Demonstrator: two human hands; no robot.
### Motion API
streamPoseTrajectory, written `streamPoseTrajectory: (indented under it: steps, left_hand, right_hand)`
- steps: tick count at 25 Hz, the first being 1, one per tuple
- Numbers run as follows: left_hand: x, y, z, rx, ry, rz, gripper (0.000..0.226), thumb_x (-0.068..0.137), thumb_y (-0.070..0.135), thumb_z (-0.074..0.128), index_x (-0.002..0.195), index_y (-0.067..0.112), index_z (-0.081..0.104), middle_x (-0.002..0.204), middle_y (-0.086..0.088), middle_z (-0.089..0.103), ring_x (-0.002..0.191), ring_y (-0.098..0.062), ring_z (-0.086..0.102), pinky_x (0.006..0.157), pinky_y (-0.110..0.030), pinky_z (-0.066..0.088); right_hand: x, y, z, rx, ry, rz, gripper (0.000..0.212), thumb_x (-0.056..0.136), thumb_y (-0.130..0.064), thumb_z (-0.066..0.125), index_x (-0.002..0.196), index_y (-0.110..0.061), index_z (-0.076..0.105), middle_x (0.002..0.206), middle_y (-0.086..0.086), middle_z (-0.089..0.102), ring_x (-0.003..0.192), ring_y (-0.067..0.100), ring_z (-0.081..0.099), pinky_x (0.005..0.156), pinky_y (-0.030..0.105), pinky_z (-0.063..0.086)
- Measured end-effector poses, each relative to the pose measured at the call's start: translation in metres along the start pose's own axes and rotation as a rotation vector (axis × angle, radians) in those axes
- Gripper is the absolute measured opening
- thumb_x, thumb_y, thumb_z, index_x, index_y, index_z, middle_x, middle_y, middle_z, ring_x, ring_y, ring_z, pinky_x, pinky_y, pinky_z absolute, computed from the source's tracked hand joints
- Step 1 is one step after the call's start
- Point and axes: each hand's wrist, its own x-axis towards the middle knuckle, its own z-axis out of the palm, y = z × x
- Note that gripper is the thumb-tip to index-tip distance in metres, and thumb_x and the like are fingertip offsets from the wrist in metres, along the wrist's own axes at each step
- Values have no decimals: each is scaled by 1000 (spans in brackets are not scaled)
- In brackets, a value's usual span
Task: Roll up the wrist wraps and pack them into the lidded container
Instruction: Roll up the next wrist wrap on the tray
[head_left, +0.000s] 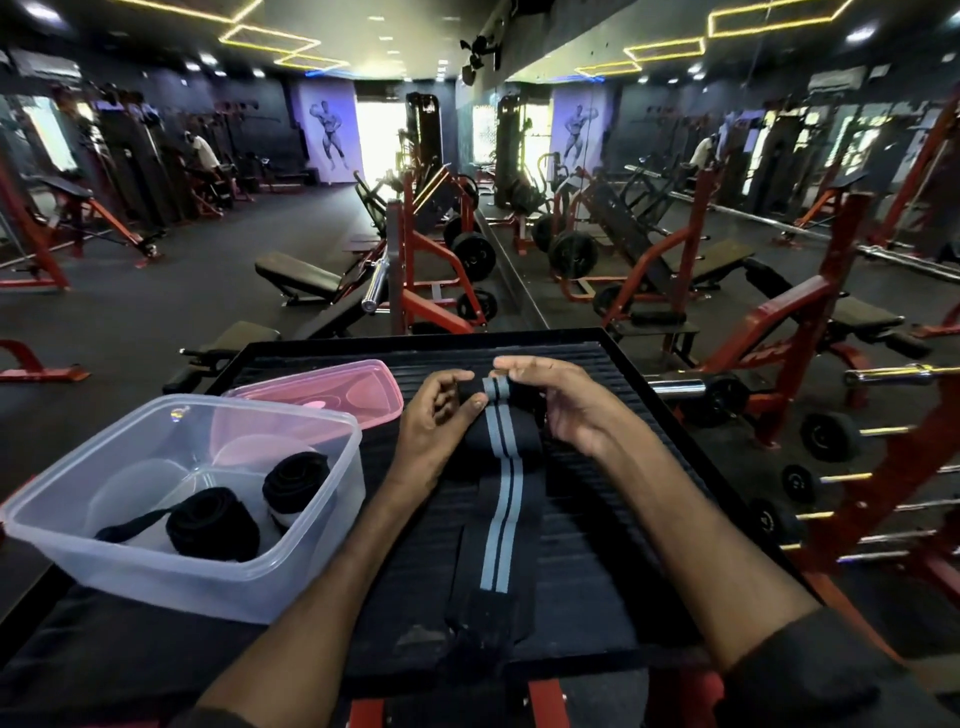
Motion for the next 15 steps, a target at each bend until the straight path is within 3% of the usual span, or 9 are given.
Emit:
streamPoseTrajectory:
  steps: [2,4,6,9,12,15]
  left_hand:
    - [0,1,0,8,1,20,31,87,7,75,107,28,65,114,-1,70,103,-10,65,96,-27,52]
    - [-1,1,-1,23,-12,30,32,86,6,75,107,27,64,112,4,69,102,-4,65,93,-21,51]
    - [-2,1,-3,41,-34,27,32,87,3,74,107,24,63,111,6,68,100,1,64,90,-18,50]
    - [-4,2,-5,-38,-89,-58,30,90,1,69,114,18,61,115,2,65,104,-3,62,86,-17,50]
    - [-8,5,-6,-88,-151,-260,26,97,20,64,122,26,60,114,2,68,102,-11,61,80,-28,49]
    - [-7,3,-3,-42,-136,-236,29,95,19,67,124,19,60,111,-5,68,99,-14,63,78,-27,52]
  right_hand:
    - [1,2,1,-97,35,32,27,95,-17,65,120,-10,71,101,4,75,97,17,68,79,28,56]
    - [0,8,-4,-292,-39,91,30,99,-35,60,121,-16,69,109,0,74,101,15,67,75,28,50]
    - [0,16,-9,-364,-98,73,32,100,-39,58,122,-17,67,121,3,72,108,15,67,75,25,51]
    - [-2,23,-12,-372,-51,-136,25,99,-19,63,123,-10,66,121,5,69,109,9,65,88,20,52]
    - [-7,32,-13,-389,-54,-266,29,95,-5,66,124,-6,65,120,-1,67,108,0,64,89,16,49]
    - [-11,34,-12,-348,-65,-287,32,92,2,67,123,-4,66,117,-3,68,108,-1,65,88,16,50]
